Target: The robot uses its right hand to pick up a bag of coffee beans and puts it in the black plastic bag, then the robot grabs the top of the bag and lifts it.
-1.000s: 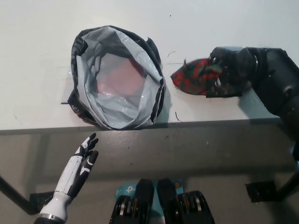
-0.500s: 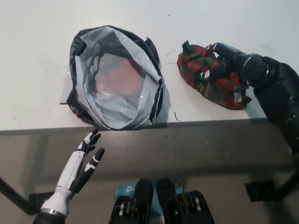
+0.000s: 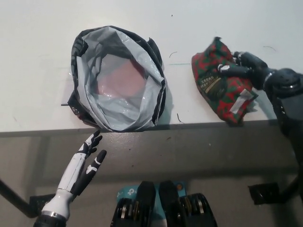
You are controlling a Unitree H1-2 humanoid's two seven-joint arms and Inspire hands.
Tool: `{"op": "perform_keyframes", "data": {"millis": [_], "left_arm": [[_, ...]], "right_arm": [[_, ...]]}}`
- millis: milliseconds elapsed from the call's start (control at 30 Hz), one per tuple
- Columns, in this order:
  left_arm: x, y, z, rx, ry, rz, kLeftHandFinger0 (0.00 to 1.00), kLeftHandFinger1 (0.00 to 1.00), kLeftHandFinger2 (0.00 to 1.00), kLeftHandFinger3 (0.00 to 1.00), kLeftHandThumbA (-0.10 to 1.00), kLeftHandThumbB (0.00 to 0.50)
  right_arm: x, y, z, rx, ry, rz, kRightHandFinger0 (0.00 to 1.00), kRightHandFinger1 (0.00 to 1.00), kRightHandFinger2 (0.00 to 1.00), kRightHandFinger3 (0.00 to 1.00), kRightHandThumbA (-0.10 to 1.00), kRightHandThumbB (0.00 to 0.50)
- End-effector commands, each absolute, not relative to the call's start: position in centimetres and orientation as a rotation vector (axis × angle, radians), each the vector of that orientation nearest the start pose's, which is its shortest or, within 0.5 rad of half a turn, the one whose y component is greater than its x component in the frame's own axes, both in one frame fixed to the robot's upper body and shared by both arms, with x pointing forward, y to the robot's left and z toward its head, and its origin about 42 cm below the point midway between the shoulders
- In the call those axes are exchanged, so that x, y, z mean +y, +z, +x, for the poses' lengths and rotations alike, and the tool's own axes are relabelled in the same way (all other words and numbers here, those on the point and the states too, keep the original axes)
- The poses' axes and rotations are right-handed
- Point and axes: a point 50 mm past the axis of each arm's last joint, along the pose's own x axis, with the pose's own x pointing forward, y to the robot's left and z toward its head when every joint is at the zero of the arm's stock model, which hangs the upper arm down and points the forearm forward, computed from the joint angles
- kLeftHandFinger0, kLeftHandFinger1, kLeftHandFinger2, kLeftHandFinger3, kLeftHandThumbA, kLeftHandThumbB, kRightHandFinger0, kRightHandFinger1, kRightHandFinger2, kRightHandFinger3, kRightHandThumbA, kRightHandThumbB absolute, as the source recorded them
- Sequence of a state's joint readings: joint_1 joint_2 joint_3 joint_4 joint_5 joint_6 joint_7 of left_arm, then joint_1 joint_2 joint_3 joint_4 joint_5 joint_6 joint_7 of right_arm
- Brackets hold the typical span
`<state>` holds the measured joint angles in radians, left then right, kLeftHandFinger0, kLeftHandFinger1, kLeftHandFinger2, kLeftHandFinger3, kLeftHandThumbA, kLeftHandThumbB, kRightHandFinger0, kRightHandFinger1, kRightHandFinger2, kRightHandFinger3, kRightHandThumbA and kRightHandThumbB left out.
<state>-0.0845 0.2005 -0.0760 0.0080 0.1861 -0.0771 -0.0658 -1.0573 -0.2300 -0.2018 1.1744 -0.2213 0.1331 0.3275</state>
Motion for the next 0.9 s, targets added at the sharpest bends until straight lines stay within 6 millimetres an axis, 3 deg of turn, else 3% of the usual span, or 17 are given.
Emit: {"op": "perform_keyframes", "data": {"millis": [0,33,67,133,167,200,333,367,400,467,500,533,567,600,633,800,867], "left_arm": [[24.6,13.6,31.3,-0.196,-0.158,0.376,1.00,1.00,1.00,1.00,0.94,0.166],[24.7,13.7,31.5,-0.201,-0.154,0.387,1.00,1.00,1.00,1.00,0.94,0.161],[24.7,13.7,31.5,-0.202,-0.153,0.387,1.00,1.00,1.00,1.00,0.94,0.161],[24.8,13.7,31.5,-0.201,-0.152,0.386,1.00,1.00,1.00,1.00,0.94,0.162],[24.8,13.7,31.5,-0.201,-0.153,0.385,1.00,1.00,1.00,1.00,0.94,0.163],[24.8,13.7,31.5,-0.200,-0.154,0.385,1.00,1.00,1.00,1.00,0.95,0.162],[24.9,13.8,31.6,-0.201,-0.155,0.379,1.00,1.00,1.00,1.00,0.94,0.154],[24.9,13.8,31.6,-0.201,-0.155,0.378,1.00,1.00,1.00,1.00,0.94,0.154],[24.9,13.8,31.6,-0.201,-0.155,0.379,1.00,1.00,1.00,1.00,0.94,0.147],[25.0,13.7,31.6,-0.202,-0.151,0.380,1.00,1.00,1.00,1.00,0.93,0.142],[25.0,13.7,31.5,-0.201,-0.151,0.379,1.00,1.00,1.00,1.00,0.93,0.142],[25.0,13.7,31.5,-0.200,-0.148,0.382,1.00,1.00,1.00,1.00,0.93,0.142],[25.0,13.7,31.5,-0.200,-0.148,0.382,1.00,1.00,1.00,1.00,0.93,0.142],[25.0,13.6,31.4,-0.199,-0.145,0.383,1.00,1.00,1.00,1.00,0.94,0.144],[25.0,13.6,31.4,-0.199,-0.145,0.382,1.00,1.00,1.00,1.00,0.94,0.149],[25.0,13.6,31.3,-0.201,-0.149,0.379,1.00,1.00,1.00,1.00,0.94,0.138],[25.0,13.6,31.4,-0.203,-0.150,0.383,1.00,1.00,1.00,1.00,0.94,0.141]], "right_arm": [[-23.7,21.9,56.1,0.351,0.233,0.445,0.00,0.10,0.61,0.64,-0.10,0.160],[-23.4,21.2,55.8,0.358,0.222,0.500,0.00,0.08,0.59,0.55,-0.10,0.171],[-23.3,20.9,55.7,0.365,0.218,0.530,0.00,0.08,0.59,0.67,-0.10,0.171],[-23.0,20.5,55.6,0.381,0.209,0.573,0.00,0.06,0.61,0.64,-0.10,0.178],[-22.9,20.4,55.5,0.384,0.213,0.604,0.00,0.02,0.60,0.74,-0.10,0.158],[-22.7,20.3,55.4,0.386,0.216,0.627,0.00,0.01,0.59,0.75,-0.10,0.157],[-21.9,20.1,55.3,0.351,0.209,0.822,0.00,0.01,0.58,0.52,-0.10,0.120],[-21.9,20.1,55.3,0.349,0.211,0.841,0.00,0.01,0.58,0.52,-0.10,0.120],[-21.7,20.1,55.2,0.346,0.218,0.872,0.00,0.00,0.57,0.35,-0.10,0.105],[-21.3,20.3,55.2,0.348,0.245,0.987,0.00,0.04,0.58,0.44,-0.10,0.075],[-21.1,20.4,55.2,0.336,0.258,1.006,0.00,0.06,0.58,0.39,-0.10,0.085],[-20.5,20.6,55.2,0.309,0.285,1.063,0.00,0.13,0.63,0.65,-0.10,0.089],[-20.5,20.6,55.2,0.309,0.285,1.063,0.00,0.13,0.63,0.65,-0.10,0.089],[-19.8,21.1,55.2,0.289,0.309,1.143,0.00,0.18,0.65,0.89,-0.10,0.086],[-19.5,21.3,55.2,0.281,0.313,1.169,0.00,0.19,0.67,0.99,-0.10,0.100],[-17.7,24.2,55.8,0.199,0.345,1.245,0.00,0.25,0.66,1.00,-0.10,0.118],[-17.1,25.5,55.9,0.163,0.368,1.255,0.00,0.25,0.66,1.00,-0.10,0.095]]}}
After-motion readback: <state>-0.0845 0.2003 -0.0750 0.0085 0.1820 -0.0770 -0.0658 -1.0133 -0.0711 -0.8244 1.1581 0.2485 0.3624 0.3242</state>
